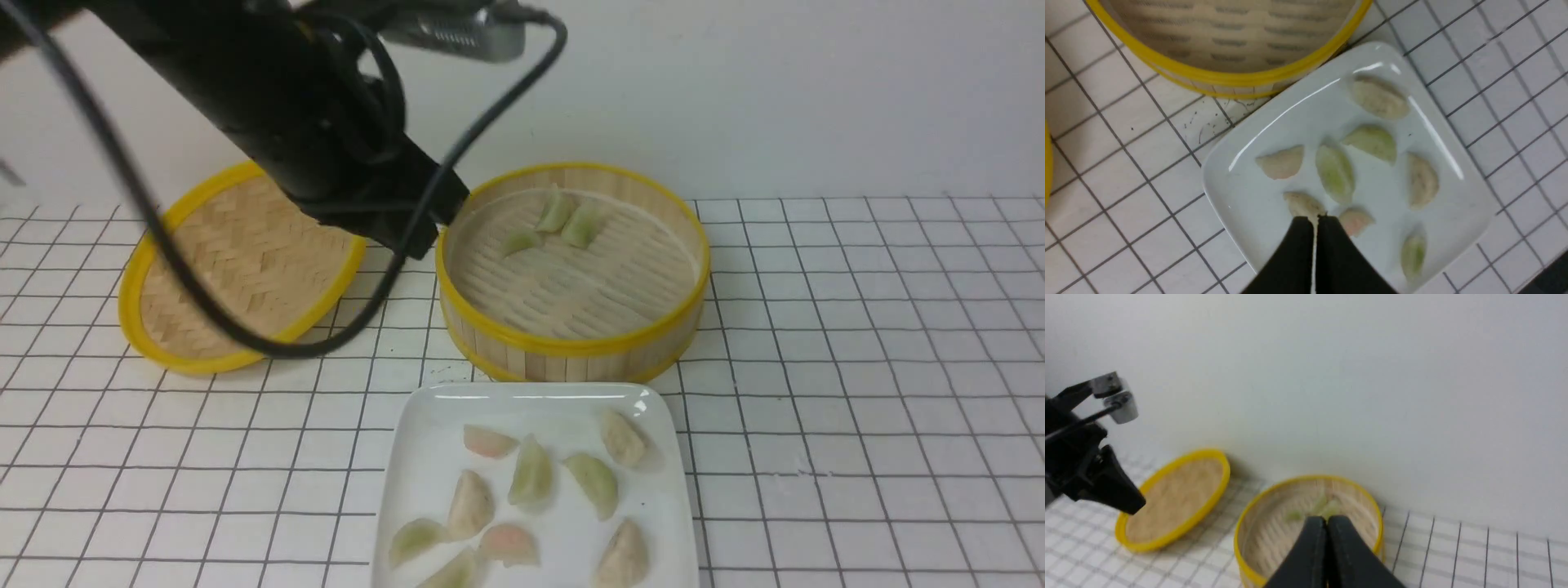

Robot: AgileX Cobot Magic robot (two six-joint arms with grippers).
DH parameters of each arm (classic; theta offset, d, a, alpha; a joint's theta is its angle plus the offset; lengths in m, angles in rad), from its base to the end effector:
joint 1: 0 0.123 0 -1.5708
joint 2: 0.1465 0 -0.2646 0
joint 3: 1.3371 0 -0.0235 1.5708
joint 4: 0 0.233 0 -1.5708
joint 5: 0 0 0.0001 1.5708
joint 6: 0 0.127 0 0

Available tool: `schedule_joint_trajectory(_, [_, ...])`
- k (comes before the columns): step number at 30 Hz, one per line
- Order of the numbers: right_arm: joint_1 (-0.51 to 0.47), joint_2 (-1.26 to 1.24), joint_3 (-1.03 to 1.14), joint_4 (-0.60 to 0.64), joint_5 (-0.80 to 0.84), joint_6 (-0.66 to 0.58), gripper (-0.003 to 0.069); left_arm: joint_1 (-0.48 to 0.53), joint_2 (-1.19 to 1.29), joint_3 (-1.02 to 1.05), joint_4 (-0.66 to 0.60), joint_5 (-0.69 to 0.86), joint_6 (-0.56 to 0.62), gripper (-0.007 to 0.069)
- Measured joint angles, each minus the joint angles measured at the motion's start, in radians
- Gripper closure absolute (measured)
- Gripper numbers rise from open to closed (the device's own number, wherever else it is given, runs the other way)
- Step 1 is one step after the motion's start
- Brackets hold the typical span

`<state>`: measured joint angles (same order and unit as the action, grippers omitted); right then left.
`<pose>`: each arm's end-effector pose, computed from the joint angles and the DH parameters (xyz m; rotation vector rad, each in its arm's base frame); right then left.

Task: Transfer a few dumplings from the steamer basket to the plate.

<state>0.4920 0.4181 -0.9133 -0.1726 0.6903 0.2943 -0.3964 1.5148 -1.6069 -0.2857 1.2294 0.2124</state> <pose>0.0804 0.0273 0.3996 -0.1954 1.6751 0.4007 0.2741 -0.1513 0.3457 0.7542 2.5059 -0.4506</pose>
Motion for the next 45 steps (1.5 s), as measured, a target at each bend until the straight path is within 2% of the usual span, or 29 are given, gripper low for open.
schedule_joint_trajectory(1, [0.000, -0.038, 0.019, -0.007, -0.018, 0.007, 0.0672, 0.000, -0.010, 0.007, -0.003, 0.000, 0.000, 0.0631])
schedule_joint_trajectory(2, [0.000, -0.169, 0.144, -0.064, -0.131, 0.066, 0.0672, 0.000, -0.092, 0.045, -0.011, -0.002, 0.001, 0.0631])
schedule_joint_trajectory(3, [0.000, -0.187, 0.176, -0.084, -0.146, 0.075, 0.0672, 0.000, -0.103, 0.045, -0.012, -0.003, 0.002, 0.0631])
schedule_joint_trajectory(5, [0.000, -0.392, 0.355, -0.249, -0.297, 0.234, 0.0672, 0.000, -0.237, 0.144, -0.021, -0.070, 0.011, 0.0631])
schedule_joint_trajectory(7, [0.000, -0.422, 0.403, -0.321, -0.315, 0.301, 0.0672, 0.001, -0.292, 0.197, -0.020, -0.113, 0.013, 0.0631])
schedule_joint_trajectory(8, [0.000, -0.436, 0.448, -0.425, -0.316, 0.414, 0.0672, 0.000, -0.381, 0.274, -0.030, -0.199, 0.017, 0.0631])
schedule_joint_trajectory(9, [0.000, -0.436, 0.457, -0.447, -0.314, 0.428, 0.0672, 0.000, -0.381, 0.285, -0.030, -0.209, 0.017, 0.0631])
schedule_joint_trajectory(10, [0.000, -0.429, 0.476, -0.526, -0.304, 0.545, 0.0672, 0.000, -0.465, 0.383, -0.036, -0.289, 0.018, 0.0631])
schedule_joint_trajectory(12, [0.000, -0.419, 0.483, -0.618, -0.310, 0.633, 0.0672, 0.000, -0.549, 0.489, -0.037, -0.384, 0.019, 0.0631])
schedule_joint_trajectory(13, [0.000, -0.418, 0.485, -0.627, -0.314, 0.648, 0.0672, 0.000, -0.559, 0.501, -0.037, -0.395, 0.020, 0.0631])
schedule_joint_trajectory(17, [0.000, -0.415, 0.486, -0.775, -0.368, 0.740, 0.0672, 0.000, -0.787, 0.755, -0.049, -0.604, 0.025, 0.0631])
schedule_joint_trajectory(22, [0.000, -0.416, 0.486, -0.803, -0.382, 0.754, 0.0672, 0.000, -1.003, 0.984, -0.092, -0.769, 0.026, 0.0631])
schedule_joint_trajectory(28, [0.000, -0.416, 0.486, -0.806, -0.383, 0.754, 0.0672, 0.000, -1.152, 1.125, -0.119, -0.837, 0.026, 0.0631])
schedule_joint_trajectory(45, [0.000, -0.416, 0.486, -0.812, -0.383, 0.754, 0.0672, 0.000, -1.191, 1.155, -0.098, -0.843, 0.052, 0.0631])
